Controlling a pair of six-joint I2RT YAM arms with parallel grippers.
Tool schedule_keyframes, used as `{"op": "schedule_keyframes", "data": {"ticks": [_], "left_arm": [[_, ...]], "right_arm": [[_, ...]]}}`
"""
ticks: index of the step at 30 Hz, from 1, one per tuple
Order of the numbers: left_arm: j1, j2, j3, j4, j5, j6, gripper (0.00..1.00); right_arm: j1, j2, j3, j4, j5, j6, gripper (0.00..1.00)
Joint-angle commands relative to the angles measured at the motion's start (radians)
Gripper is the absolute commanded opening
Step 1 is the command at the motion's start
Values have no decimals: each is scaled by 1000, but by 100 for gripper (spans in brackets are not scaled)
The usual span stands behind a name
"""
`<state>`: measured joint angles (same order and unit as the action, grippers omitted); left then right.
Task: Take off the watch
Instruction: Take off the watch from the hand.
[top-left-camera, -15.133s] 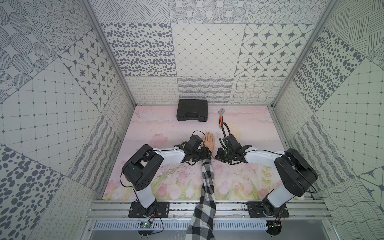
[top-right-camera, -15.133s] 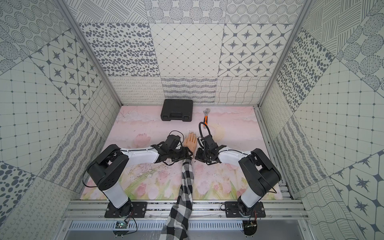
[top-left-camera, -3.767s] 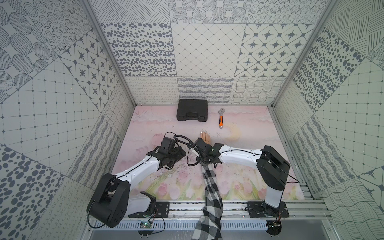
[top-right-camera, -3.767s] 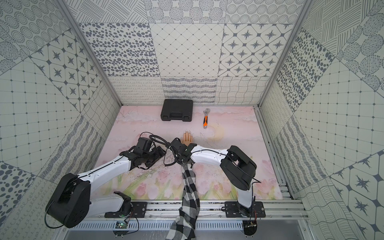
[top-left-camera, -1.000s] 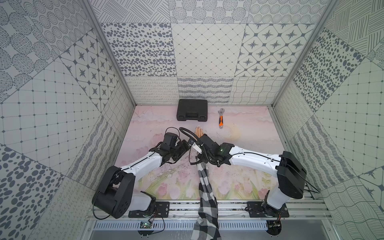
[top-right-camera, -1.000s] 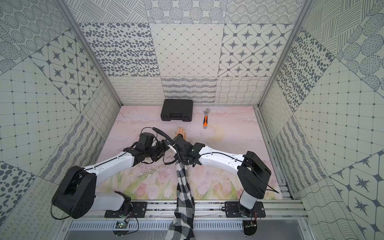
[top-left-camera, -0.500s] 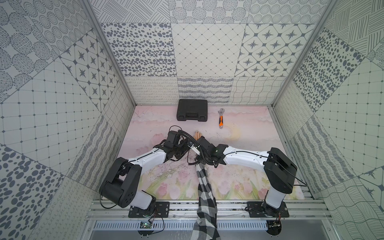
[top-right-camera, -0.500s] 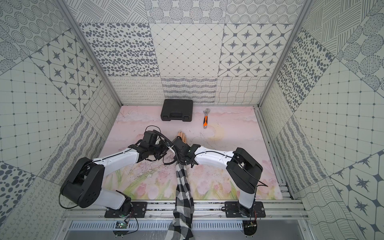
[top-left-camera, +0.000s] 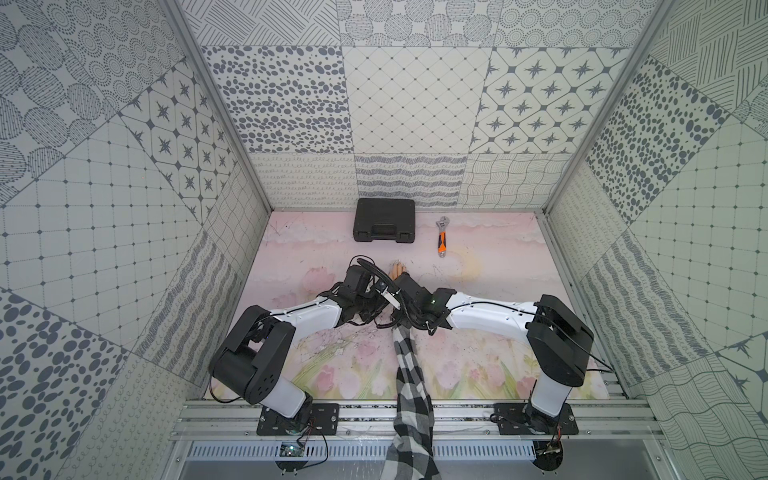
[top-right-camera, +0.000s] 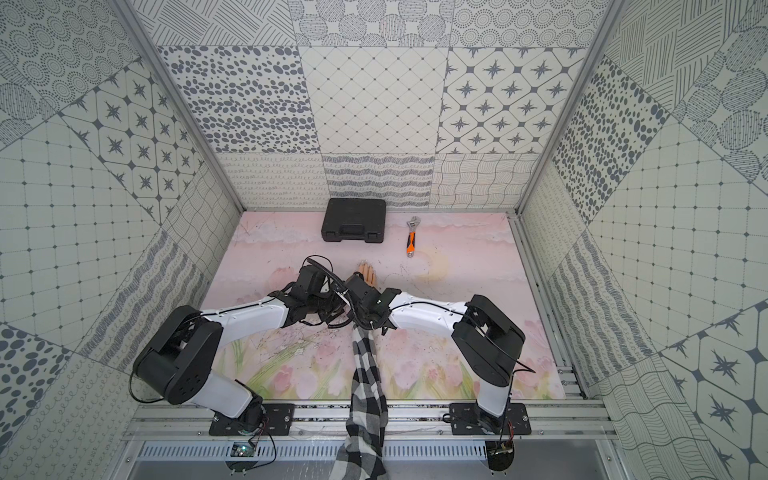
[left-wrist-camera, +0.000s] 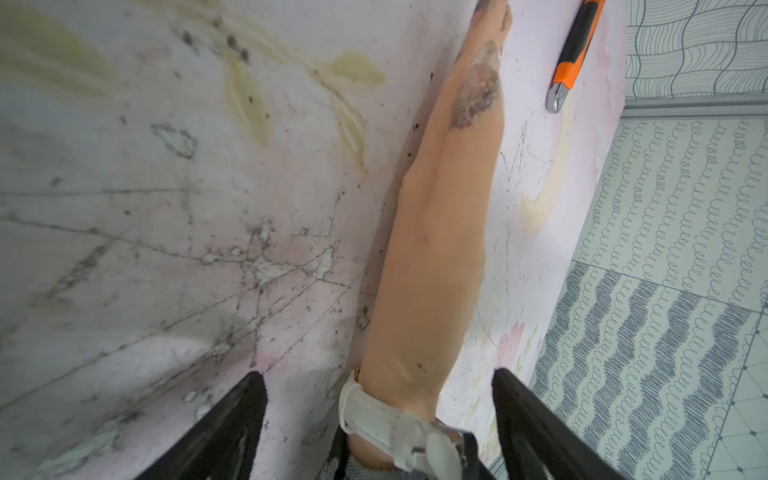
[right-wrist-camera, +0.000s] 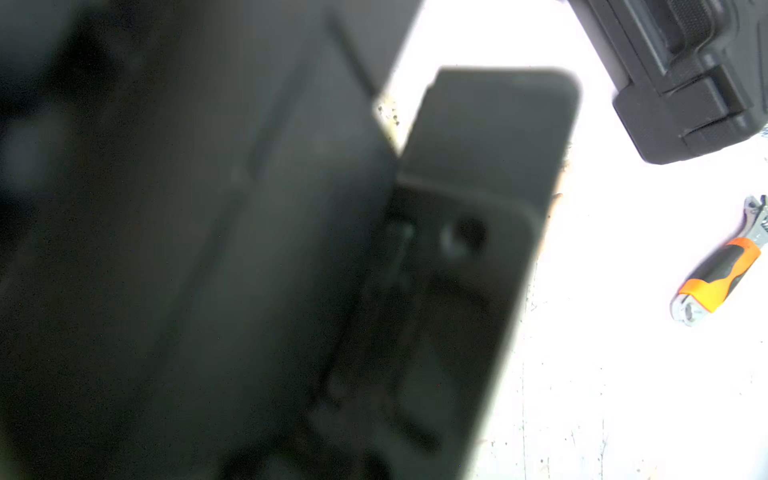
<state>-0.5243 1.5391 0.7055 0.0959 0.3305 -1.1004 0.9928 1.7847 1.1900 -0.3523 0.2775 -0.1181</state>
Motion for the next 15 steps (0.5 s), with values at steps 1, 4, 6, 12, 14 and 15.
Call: {"op": "schedule_keyframes", "data": {"ticks": [1,4,6,12,14,15], "left_arm": [[-12,3,-24,42,45,18,86],[-12,-25,-47,-15,25,46,84],[-13,-39,-46,-89,7,75,83],[10,-115,-112,-150,-40,86,81],[20,-130,-125,-158,-41,88,81],[21,-134,-130,-161,-41,90,81]], "right_arm": [[-4,7,10,70,14,28,0],[-19,-3,4,69,22,34,0],[-31,-16,-5,71,23,38,0],[-60,-53,-26,69,33,44,0],[-70,-63,-30,71,40,51,0],[-76,-69,-33,74,39,60,0]]}}
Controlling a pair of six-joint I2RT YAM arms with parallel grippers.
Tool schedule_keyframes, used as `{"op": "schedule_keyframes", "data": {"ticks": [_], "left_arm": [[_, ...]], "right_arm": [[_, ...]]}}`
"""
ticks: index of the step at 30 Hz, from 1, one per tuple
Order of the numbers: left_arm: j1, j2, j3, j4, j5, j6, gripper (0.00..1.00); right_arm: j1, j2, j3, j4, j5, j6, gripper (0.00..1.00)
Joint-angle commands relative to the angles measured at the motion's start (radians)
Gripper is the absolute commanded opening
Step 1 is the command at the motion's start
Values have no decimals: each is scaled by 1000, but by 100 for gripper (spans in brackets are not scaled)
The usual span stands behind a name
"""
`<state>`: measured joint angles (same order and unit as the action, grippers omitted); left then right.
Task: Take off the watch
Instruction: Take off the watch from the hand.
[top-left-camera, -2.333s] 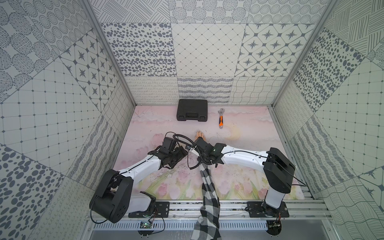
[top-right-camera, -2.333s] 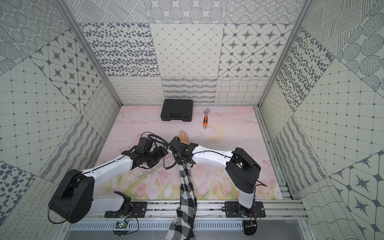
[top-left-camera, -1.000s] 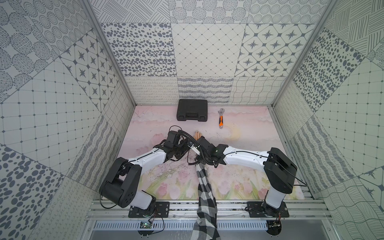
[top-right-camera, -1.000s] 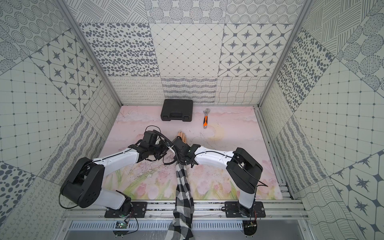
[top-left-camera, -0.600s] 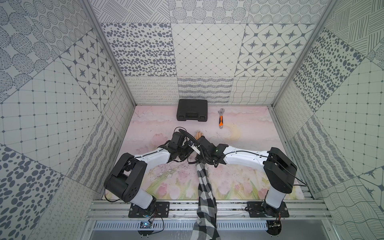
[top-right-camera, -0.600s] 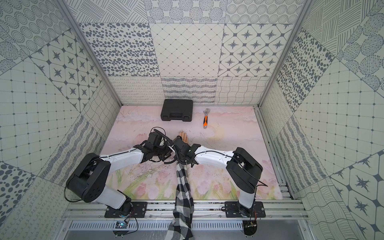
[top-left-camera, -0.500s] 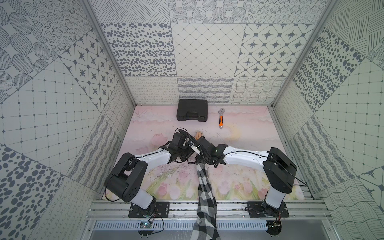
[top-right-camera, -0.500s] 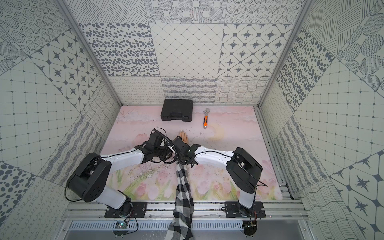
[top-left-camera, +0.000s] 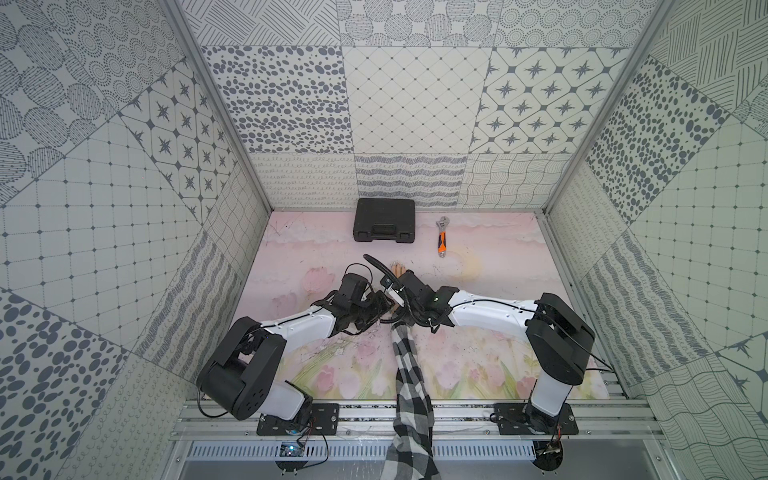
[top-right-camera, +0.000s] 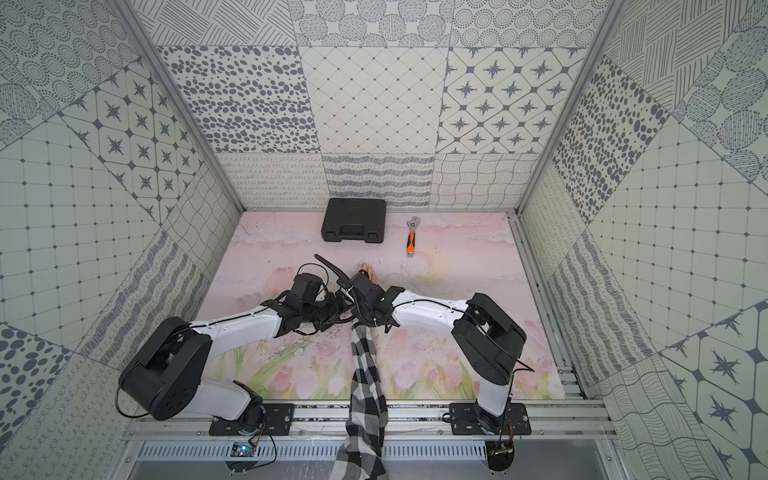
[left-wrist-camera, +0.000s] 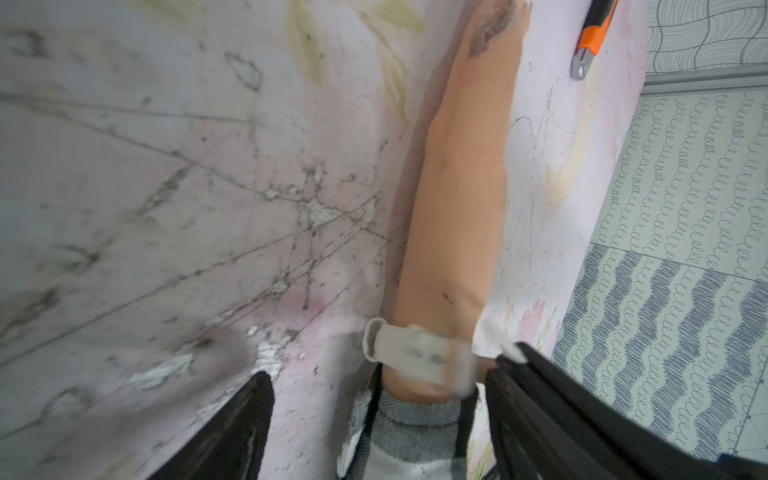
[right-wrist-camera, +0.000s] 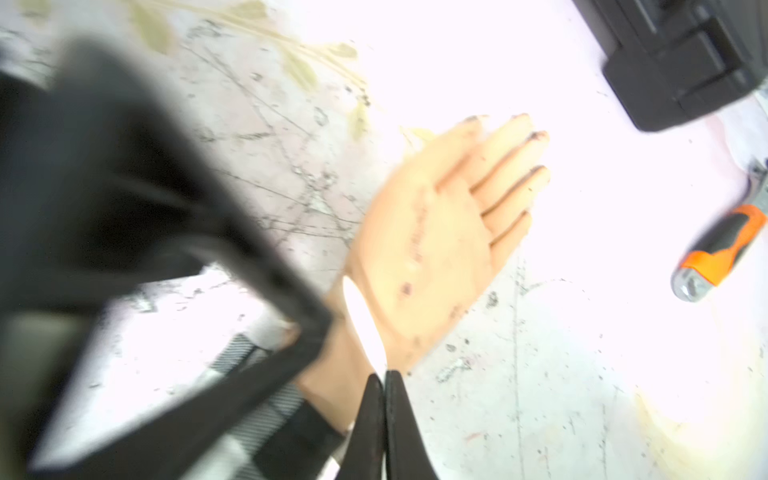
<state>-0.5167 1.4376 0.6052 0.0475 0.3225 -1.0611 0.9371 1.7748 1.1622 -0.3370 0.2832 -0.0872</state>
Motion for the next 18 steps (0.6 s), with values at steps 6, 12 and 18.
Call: {"op": "schedule_keyframes", "data": {"ticks": [6,12,18], "left_arm": [[17,-38,-45,-117,-29,53,81],[20,-72,-31,-131,-38,63,83],[27,-110,2,-175,-55,83,85]], "right_arm": [[-58,-87,-20,73,-8,153,0],[-84,-197,-98,160,-53,334,0],[-148,-315,-157,179,-16,452,0]]}}
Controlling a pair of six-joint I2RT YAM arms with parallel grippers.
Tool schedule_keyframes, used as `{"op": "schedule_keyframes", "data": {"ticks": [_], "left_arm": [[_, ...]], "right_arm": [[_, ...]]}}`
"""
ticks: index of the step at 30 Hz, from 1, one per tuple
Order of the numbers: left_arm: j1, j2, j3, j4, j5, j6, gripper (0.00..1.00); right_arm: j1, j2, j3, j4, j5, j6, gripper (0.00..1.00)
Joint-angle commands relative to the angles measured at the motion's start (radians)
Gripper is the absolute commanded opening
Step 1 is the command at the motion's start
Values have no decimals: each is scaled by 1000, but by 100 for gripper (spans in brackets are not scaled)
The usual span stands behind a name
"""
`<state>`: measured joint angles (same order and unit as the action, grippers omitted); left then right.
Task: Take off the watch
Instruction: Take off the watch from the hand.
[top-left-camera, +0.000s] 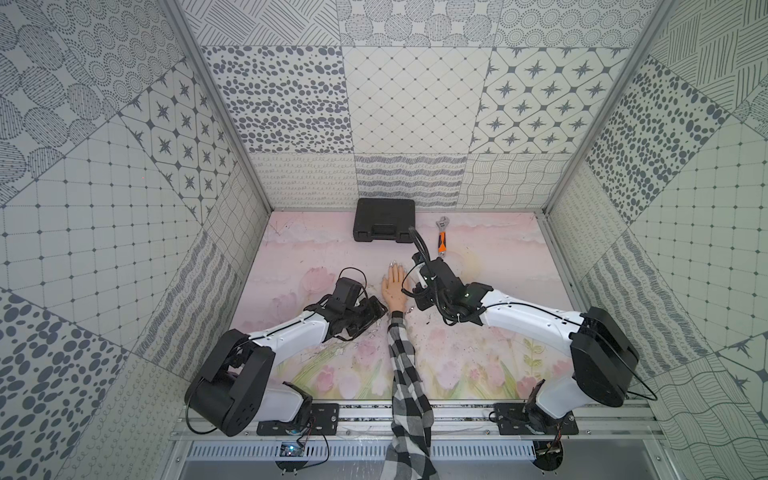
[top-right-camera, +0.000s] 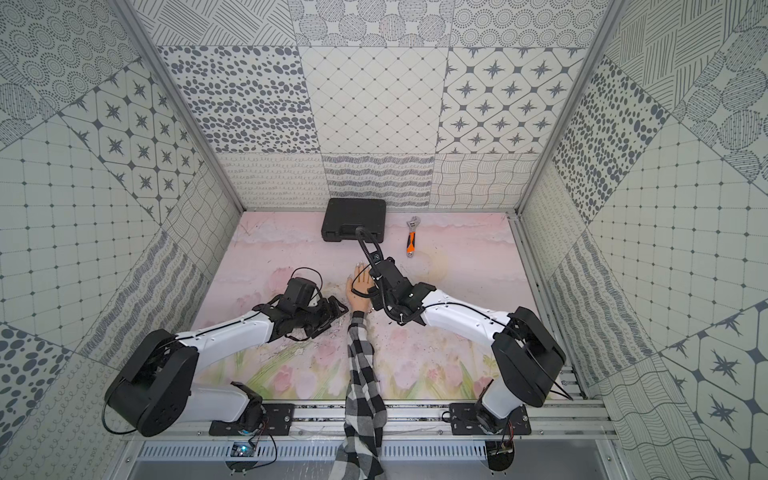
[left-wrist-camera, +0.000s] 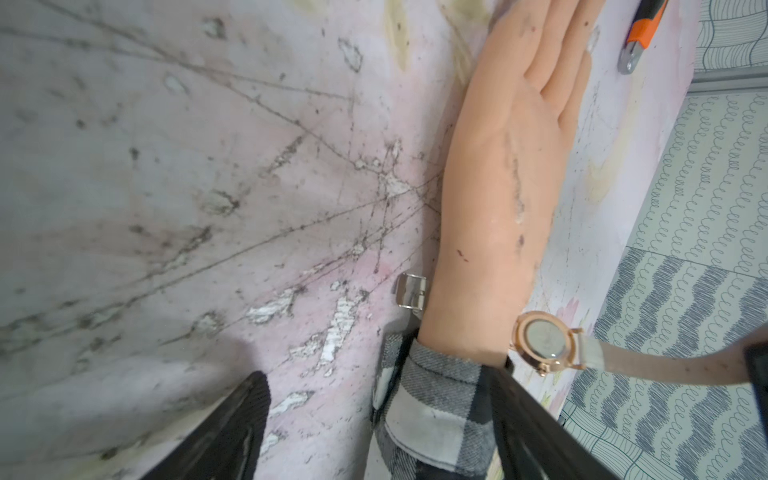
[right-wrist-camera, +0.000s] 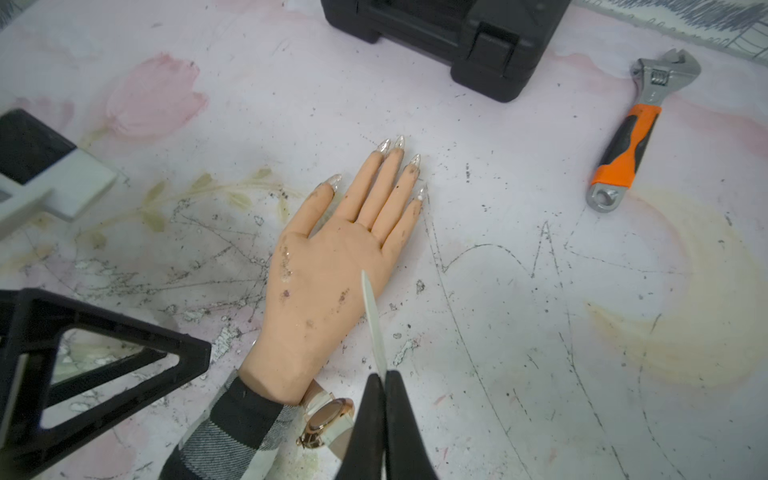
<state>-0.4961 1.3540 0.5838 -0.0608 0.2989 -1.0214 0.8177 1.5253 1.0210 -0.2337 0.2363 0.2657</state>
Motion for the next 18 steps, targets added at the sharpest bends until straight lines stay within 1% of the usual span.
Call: {"op": "schedule_keyframes", "data": {"ticks": [1,5,15,18], "left_arm": [[9,-29,30,-77,-32,46,85],[13,-32,55,-104,-33,60,85],[16,-70,77,-151,-61,63,86],[17,-73,80,-162,-62,67,86]], "right_arm": [[-43,-90,-29,77,41,112,0],[-102,-172,-75,79,49,136,0],[-292,-298,-243,96,-6,175,0],[-340,-342,-273,89,-25,181,0]]}}
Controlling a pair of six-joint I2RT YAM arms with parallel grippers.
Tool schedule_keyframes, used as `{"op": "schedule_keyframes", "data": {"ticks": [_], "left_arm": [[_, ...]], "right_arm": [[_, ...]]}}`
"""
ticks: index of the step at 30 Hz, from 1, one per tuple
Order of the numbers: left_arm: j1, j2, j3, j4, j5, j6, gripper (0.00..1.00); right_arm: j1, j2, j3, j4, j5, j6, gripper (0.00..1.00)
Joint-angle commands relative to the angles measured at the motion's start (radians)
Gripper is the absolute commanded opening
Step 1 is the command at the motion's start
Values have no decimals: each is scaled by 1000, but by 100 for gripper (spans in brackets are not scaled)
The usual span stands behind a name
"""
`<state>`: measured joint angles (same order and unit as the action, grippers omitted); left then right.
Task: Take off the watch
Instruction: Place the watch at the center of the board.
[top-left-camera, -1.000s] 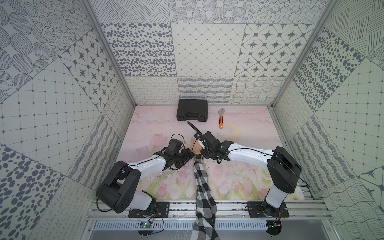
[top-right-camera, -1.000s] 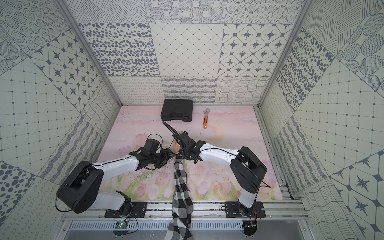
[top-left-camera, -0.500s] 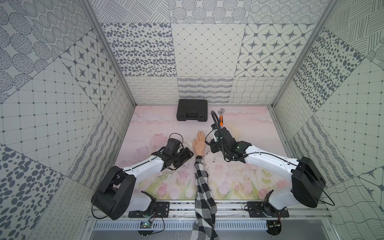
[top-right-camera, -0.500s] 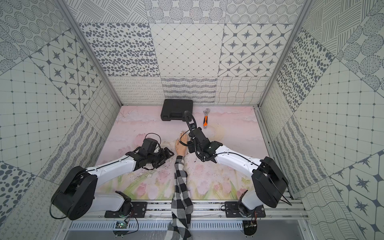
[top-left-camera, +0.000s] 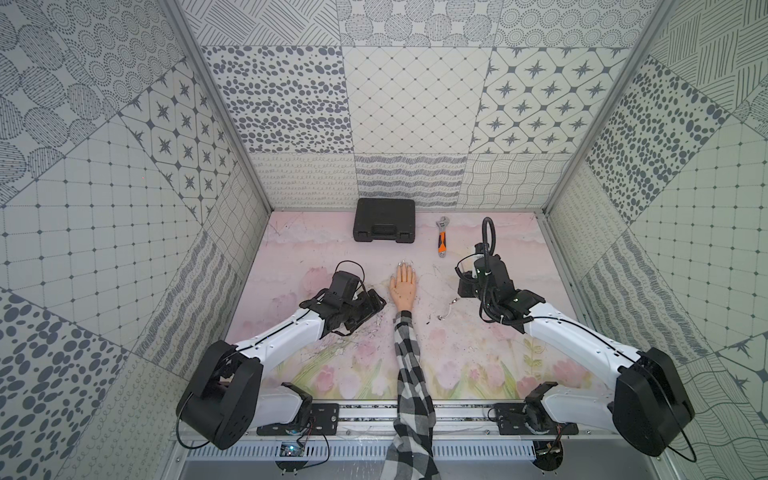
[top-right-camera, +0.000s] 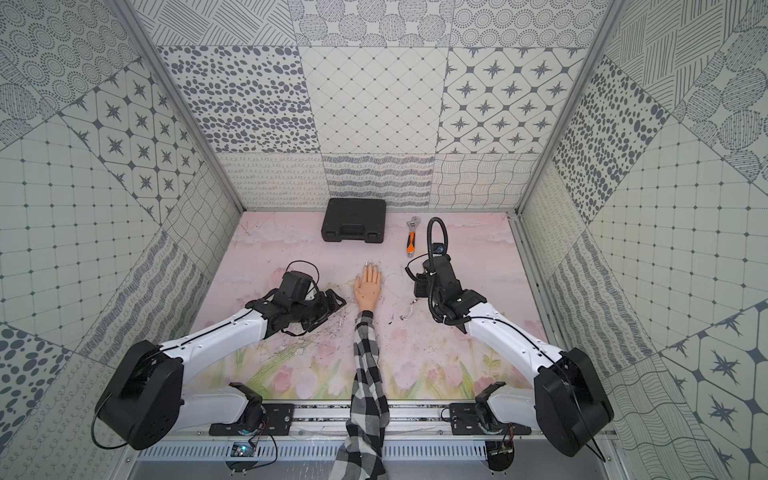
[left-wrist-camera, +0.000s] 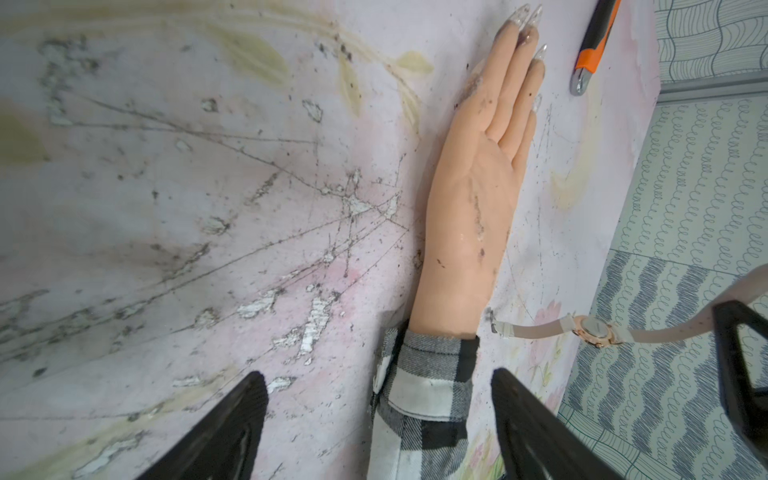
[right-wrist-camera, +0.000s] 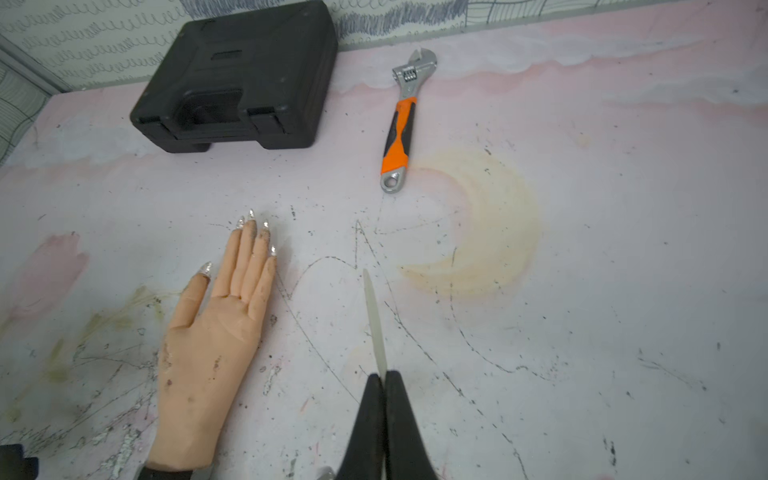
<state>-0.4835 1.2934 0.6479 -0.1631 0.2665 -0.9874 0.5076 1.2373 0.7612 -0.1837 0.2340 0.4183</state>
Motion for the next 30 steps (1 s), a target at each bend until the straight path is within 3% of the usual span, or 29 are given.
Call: {"op": "schedule_keyframes", "data": {"ticks": [1,15,21,27,30], "left_arm": [[5,-15,16,-62,-29,33,86],[6,-27,25,-78,-32,41,87],[6,-16,15,-61,-18,33,87],[6,16,10,-26,3,29,87],[7,39,7,1,18,22,87]], "right_arm": [[-47,-73,-18,33,-31,29,0],[-210,-301,29,-230,-17,40,0],[-212,-319,157,-566,52,85,0],[-205,-266,274,-876,42,140,0],[-165,-232,293,-979,95,174,0]]}}
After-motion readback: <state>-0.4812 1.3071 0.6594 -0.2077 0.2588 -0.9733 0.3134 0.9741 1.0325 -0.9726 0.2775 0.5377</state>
